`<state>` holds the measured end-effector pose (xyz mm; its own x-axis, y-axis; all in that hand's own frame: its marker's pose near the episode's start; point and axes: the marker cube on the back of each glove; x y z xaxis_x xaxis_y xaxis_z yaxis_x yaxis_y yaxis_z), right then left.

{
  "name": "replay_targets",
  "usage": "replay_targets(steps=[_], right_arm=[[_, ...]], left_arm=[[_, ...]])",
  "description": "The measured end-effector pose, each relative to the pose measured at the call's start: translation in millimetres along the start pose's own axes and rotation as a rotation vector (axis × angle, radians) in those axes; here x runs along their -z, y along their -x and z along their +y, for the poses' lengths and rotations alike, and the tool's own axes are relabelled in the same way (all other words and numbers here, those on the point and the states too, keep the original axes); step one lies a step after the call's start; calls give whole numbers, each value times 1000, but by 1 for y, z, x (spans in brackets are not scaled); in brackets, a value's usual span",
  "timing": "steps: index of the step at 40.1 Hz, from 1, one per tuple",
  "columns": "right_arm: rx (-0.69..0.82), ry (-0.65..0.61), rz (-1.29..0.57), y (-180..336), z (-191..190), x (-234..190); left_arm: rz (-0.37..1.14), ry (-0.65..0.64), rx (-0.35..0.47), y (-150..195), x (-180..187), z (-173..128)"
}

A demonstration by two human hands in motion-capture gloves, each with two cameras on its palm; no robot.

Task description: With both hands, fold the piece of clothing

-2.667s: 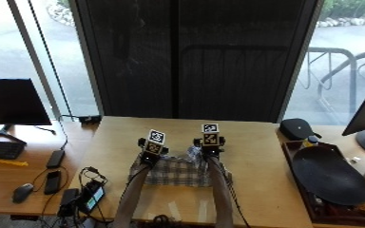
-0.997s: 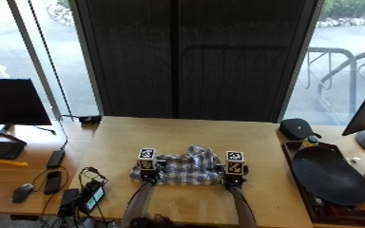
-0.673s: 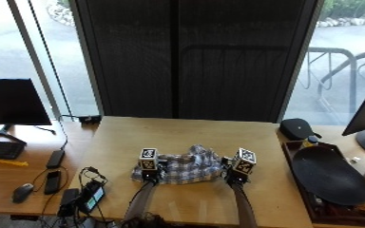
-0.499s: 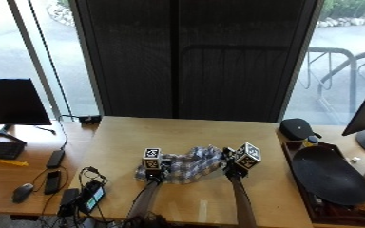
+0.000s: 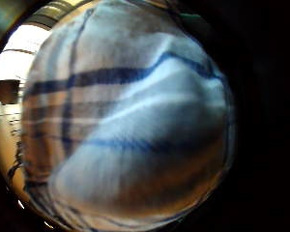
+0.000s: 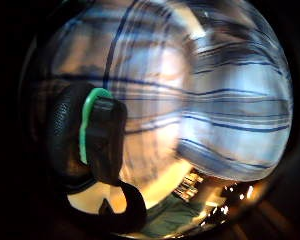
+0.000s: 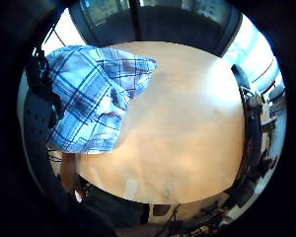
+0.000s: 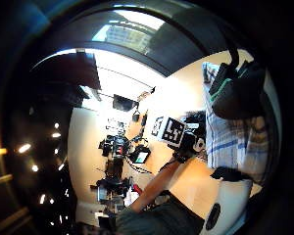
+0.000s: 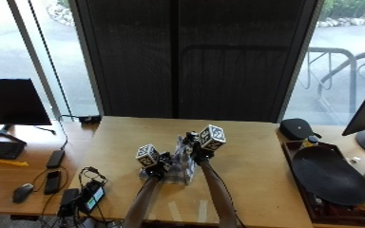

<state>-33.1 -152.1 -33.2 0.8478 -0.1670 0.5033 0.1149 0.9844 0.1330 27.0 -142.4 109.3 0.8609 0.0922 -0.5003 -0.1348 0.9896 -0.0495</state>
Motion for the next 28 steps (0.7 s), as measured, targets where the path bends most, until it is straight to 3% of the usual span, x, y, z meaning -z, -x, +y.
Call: replay_targets(steps=[3, 7, 9, 14, 23, 28], right_arm=[[35, 25, 2, 20, -5, -13], [69, 50, 31, 36, -14, -30], [86, 60, 48, 44, -19, -38], [143, 60, 102, 84, -13, -40], [208, 105, 110, 120, 0, -67], [211, 108, 129, 110, 7, -76]], left_arm=[[197, -67, 45, 9, 23, -1], [424, -179, -69, 3, 66, -1], [417, -239, -64, 5, 88, 1], [344, -350, 68, 12, 137, 12], [267, -428, 82, 15, 176, 26], [202, -471, 22, 9, 181, 32]])
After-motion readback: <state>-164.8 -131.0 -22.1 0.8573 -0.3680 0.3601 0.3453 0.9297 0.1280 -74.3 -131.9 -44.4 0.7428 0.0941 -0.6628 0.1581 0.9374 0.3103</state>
